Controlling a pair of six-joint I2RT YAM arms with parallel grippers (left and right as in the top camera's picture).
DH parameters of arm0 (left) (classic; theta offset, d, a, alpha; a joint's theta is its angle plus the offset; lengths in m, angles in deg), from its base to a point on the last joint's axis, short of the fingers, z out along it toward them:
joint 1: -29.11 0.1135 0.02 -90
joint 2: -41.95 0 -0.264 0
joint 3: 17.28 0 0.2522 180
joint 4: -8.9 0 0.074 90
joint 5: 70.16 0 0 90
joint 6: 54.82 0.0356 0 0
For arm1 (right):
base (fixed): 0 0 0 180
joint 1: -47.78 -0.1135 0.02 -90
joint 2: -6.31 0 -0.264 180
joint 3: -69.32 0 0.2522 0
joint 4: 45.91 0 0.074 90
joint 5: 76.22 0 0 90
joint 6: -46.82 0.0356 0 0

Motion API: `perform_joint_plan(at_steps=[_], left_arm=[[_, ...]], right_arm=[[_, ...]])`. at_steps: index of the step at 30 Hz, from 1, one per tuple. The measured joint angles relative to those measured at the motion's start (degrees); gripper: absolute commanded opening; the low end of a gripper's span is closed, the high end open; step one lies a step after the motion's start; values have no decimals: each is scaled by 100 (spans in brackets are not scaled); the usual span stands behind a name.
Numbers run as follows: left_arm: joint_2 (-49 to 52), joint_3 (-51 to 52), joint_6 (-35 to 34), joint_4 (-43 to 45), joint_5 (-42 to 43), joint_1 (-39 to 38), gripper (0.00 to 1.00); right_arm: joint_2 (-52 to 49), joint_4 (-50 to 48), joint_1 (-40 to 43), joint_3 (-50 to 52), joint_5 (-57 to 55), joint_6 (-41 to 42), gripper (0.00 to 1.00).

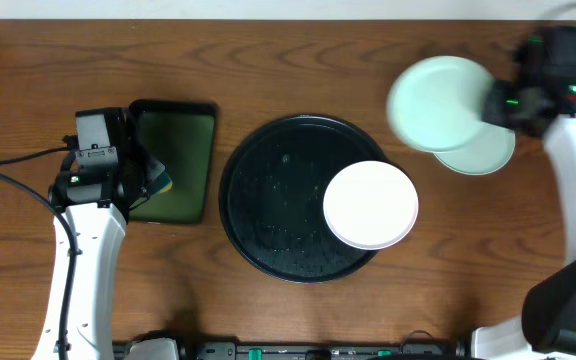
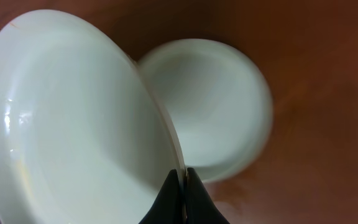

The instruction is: Clean dirty plates on tray and stack at the side

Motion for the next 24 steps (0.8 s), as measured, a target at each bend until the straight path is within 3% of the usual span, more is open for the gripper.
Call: perform_joint_plan(at_steps=[4,9,10,13,14,16,24], left_arm=[[0,0,0,7,-2,0,7],[0,0,0,28,0,0,7],[0,0,0,31,-2,0,7],[0,0,0,33,0,0,8],[0,0,0,31,0,0,8],[0,0,0,33,0,0,8],[0,0,0,46,-2,0,8]], right_arm=[[-332,37,833,0,278,107,1],[-1099,-142,1285,0,684,175,1],[-1268,-197,1294,0,721,192,11],[-1569,-345,1285,0,761,212,63],[-1655,-382,1285,0,774,234,75],[-1751,-428,1285,0,785,249,81],[-1390,-140,1274,0,1008,249,82]])
